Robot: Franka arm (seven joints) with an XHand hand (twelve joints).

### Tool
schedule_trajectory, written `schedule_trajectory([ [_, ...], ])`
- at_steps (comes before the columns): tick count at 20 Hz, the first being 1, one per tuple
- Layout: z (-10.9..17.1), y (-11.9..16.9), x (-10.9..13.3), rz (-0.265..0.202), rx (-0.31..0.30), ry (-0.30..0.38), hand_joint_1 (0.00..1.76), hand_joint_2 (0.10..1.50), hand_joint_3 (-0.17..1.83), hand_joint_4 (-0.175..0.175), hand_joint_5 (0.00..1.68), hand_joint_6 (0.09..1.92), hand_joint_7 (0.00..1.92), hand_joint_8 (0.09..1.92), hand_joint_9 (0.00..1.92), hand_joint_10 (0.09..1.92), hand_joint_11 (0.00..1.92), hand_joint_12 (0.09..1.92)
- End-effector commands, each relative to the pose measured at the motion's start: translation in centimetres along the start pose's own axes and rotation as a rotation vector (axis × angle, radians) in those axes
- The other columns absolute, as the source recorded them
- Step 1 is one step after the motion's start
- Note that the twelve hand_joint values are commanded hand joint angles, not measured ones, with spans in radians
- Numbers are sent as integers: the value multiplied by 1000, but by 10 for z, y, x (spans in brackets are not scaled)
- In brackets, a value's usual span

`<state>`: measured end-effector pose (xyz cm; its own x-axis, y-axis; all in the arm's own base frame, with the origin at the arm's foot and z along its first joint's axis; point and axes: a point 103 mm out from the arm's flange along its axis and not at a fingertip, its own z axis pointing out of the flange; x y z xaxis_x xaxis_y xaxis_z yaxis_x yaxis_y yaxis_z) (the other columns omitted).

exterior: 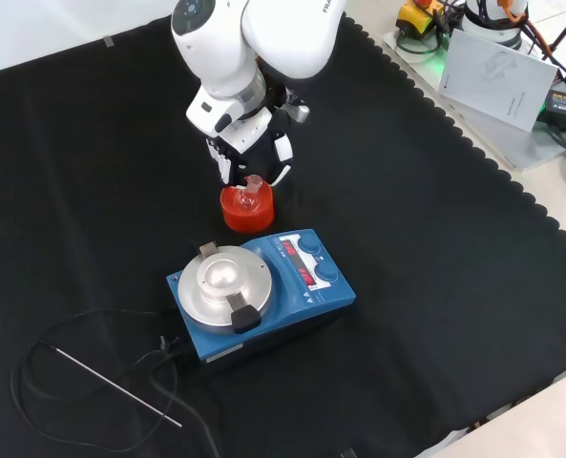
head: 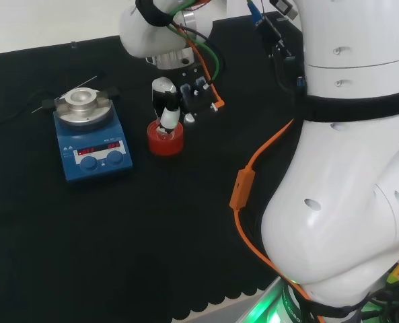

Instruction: Pick up the round-bottom flask.

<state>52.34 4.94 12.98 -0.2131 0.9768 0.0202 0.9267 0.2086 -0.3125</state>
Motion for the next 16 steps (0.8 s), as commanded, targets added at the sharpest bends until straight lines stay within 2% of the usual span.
schedule_trajectory([
  [1,0,0,0,9,19,-3,1079,382,939,-175,974,943,1198,822,1446,572,1312,1039],
  [10,5,3,5,-4,49,-19,1030,347,943,-175,679,1112,1059,896,1346,635,1275,1075],
  [14,6,2,7,-1,44,-17,1025,344,940,-175,630,1120,1042,909,1334,653,1295,1067],
  [16,6,2,8,2,35,-14,1032,346,939,-175,668,1110,1065,911,1350,653,1324,1041],
])
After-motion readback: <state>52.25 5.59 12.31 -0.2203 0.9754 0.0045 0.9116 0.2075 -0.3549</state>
